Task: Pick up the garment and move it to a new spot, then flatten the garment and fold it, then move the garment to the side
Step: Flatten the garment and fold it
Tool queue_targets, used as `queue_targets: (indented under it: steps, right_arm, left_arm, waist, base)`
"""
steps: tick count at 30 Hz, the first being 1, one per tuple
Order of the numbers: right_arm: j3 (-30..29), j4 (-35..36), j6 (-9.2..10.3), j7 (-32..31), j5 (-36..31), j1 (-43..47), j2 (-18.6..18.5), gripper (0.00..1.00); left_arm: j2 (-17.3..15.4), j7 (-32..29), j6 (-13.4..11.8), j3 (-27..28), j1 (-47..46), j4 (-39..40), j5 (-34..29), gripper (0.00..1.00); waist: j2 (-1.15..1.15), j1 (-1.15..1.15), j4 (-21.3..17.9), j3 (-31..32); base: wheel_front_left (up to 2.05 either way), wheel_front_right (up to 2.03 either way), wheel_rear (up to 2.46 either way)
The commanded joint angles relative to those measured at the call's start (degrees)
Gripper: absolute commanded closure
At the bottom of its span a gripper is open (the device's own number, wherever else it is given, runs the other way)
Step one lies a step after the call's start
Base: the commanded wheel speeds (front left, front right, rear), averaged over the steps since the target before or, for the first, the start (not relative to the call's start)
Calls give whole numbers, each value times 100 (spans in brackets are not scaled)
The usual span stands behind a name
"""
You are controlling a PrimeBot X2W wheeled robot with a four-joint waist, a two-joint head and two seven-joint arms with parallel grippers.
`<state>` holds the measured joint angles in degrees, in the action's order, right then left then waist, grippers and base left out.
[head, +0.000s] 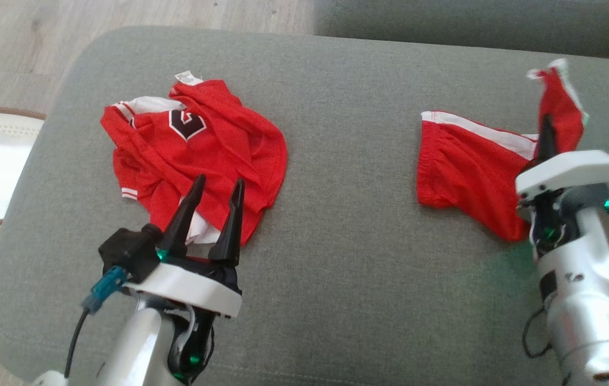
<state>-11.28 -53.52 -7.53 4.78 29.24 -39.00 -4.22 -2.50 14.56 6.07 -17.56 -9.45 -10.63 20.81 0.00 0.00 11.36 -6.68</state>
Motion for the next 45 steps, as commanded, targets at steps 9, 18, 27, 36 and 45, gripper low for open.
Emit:
queue_targets:
  steps: [9,18,27,36,45]
  right_arm:
    - [1344,1116,4,-244,670,583,123,100]
    - [1980,1048,4,-171,844,700,42,100]
    - [2656,676,4,-260,917,762,110,0]
    - [3918,919,4,-887,1945,1035,133,0]
    - [4091,1340,4,-565,2099,883,126,0]
  left_arm:
    - [-38,44,-17,206,-120,195,-41,0]
    - [-38,44,-18,189,-140,177,-53,0]
    - [-38,44,-39,237,-60,155,-52,0]
    - [-38,44,-43,290,-16,138,-63,0]
    - [-38,44,-70,390,41,191,-78,0]
  waist:
    - [0,0,107,41]
    - [0,0,170,15]
    - [0,0,115,120]
    - [0,0,-72,295]
    - [0,0,-471,391]
  base:
    - [0,0,0]
    - [0,0,0]
    - [0,0,0]
    - [0,0,0]
    - [0,0,0]
